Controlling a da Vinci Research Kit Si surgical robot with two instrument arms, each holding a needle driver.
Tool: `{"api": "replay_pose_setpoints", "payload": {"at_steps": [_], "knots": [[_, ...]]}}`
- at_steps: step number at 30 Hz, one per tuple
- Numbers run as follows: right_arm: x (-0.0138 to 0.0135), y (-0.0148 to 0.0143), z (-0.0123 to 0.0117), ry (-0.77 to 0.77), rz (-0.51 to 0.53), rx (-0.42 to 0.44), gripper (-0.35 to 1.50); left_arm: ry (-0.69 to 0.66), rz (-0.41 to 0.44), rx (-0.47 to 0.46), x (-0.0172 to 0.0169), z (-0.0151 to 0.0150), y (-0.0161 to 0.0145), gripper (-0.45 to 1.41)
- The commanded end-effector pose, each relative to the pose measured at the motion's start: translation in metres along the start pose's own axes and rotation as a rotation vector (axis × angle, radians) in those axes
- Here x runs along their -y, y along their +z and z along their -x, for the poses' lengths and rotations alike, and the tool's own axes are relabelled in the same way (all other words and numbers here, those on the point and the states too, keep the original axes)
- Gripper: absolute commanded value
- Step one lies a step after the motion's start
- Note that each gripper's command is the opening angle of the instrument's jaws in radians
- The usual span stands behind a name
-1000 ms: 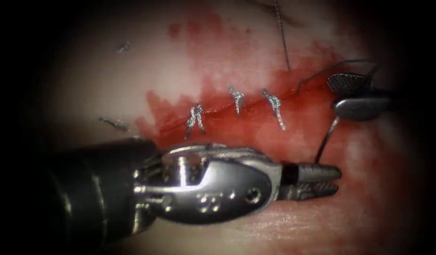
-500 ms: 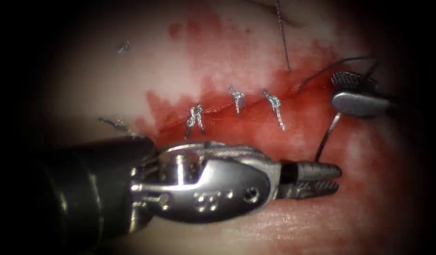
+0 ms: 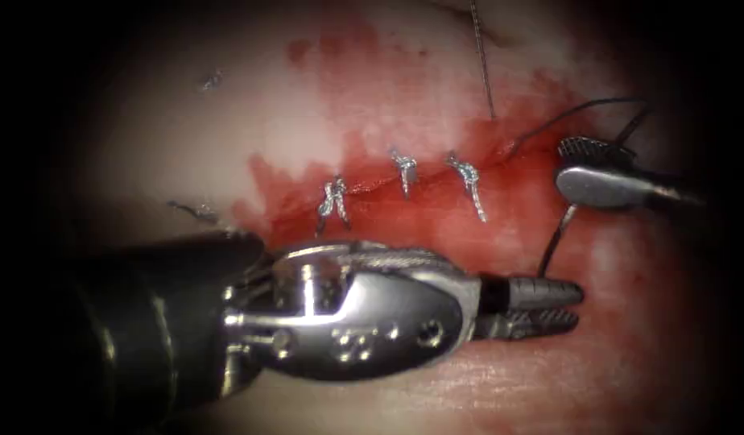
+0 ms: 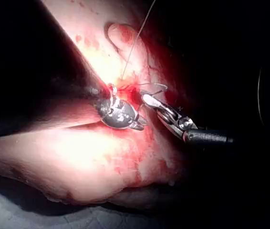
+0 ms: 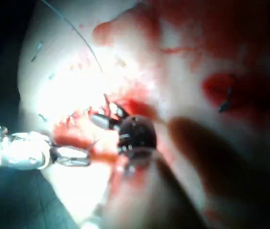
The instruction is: Wound Closure
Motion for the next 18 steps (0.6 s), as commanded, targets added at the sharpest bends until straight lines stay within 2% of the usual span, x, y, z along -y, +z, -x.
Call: {"api": "replay_pose_setpoints", "payload": {"at_steps": [1,7,8,9,10,11,12,13,14,15,16,18], "knots": [[0.0001,0.0008,0.0003,0.023,-0.011,0.006,-0.35,0.004,-0.001,-0.001,0.0003,0.0002,0.0008,-0.35],[0.0000,0.0008,0.0005,0.038,-0.008,0.017,-0.35,0.002,-0.003,0.001,0.0003,0.0000,0.0010,-0.32],[-0.0001,0.0008,0.0004,0.039,-0.014,0.021,-0.35,-0.005,-0.005,0.001,0.0005,0.0000,0.0011,-0.08],[-0.0002,0.0008,0.0004,0.044,-0.015,0.025,-0.35,-0.023,-0.006,0.001,0.0005,-0.0001,0.0012,0.00],[-0.0003,0.0008,0.0003,0.039,-0.025,0.038,-0.35,-0.107,-0.007,0.001,0.0005,-0.0002,0.0013,0.04],[-0.0004,0.0008,0.0002,0.040,-0.034,0.047,-0.35,-0.237,0.000,0.006,0.0004,-0.0002,0.0013,0.00],[-0.0004,0.0009,0.0001,0.023,-0.040,0.051,-0.35,-0.338,0.020,0.013,0.0003,-0.0003,0.0013,0.09],[-0.0007,0.0010,-0.0002,-0.030,-0.051,0.060,-0.35,-0.467,0.105,0.038,0.0002,-0.0004,0.0011,0.27],[-0.0009,0.0011,-0.0004,-0.041,-0.060,0.065,-0.35,-0.512,0.162,0.046,0.0002,-0.0005,0.0010,0.34],[-0.0012,0.0013,-0.0007,-0.093,-0.068,0.073,-0.35,-0.589,0.220,0.039,0.0001,-0.0005,0.0007,0.55],[-0.0017,0.0015,-0.0013,-0.128,-0.076,0.066,-0.35,-0.637,0.238,0.033,0.0001,-0.0006,0.0004,0.69],[-0.0022,0.0018,-0.0017,-0.128,-0.085,0.048,-0.35,-0.636,0.255,0.022,0.0001,-0.0006,0.0002,0.74]]}}
